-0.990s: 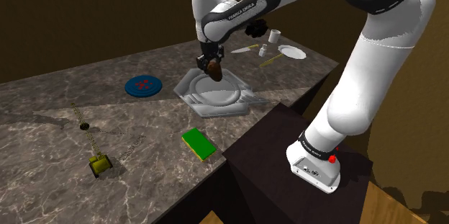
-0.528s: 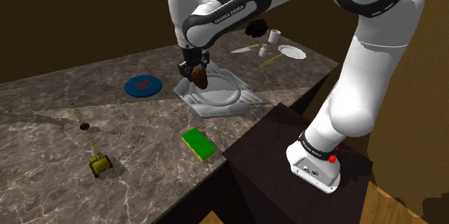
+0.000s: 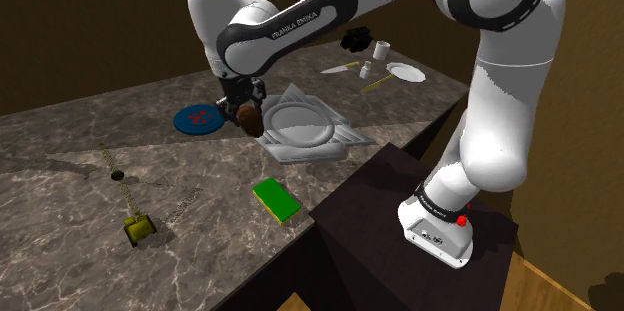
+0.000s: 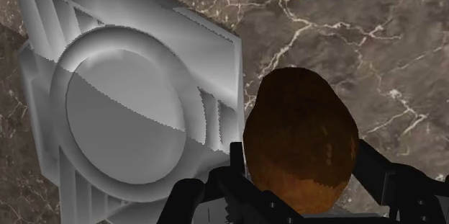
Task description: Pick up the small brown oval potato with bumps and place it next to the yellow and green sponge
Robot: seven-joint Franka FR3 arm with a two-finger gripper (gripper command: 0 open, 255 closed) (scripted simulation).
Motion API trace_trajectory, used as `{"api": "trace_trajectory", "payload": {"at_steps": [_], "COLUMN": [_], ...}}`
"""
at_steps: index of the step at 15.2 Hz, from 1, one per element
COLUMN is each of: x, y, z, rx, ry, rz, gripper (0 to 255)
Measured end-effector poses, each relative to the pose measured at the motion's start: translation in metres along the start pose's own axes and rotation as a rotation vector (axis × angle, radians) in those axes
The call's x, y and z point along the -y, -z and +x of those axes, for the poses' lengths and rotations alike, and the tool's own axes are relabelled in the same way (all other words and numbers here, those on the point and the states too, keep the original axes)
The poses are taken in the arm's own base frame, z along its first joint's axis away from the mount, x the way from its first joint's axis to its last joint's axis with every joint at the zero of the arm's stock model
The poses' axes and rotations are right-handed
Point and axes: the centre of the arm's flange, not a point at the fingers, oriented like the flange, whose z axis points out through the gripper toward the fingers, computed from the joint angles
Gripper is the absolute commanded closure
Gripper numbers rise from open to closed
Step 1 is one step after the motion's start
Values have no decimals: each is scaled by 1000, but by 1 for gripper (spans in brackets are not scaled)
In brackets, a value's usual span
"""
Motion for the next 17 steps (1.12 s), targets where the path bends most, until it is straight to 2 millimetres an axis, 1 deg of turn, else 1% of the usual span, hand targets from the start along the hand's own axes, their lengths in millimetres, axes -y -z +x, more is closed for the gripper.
{"api": "trace_trajectory", "payload": {"at_steps": [2, 4, 8, 10, 11, 12, 17], "x": [24, 49, 102, 123, 130, 133, 142], "y": [6, 7, 24, 30, 28, 25, 1], "z": [-2, -3, -11, -14, -15, -15, -15], "rx": [0, 0, 0, 0, 0, 0, 1], "ry": [0, 0, 0, 0, 0, 0, -1], "rz": [0, 0, 0, 0, 0, 0, -1], "gripper": [255, 255, 255, 255, 255, 255, 255]}}
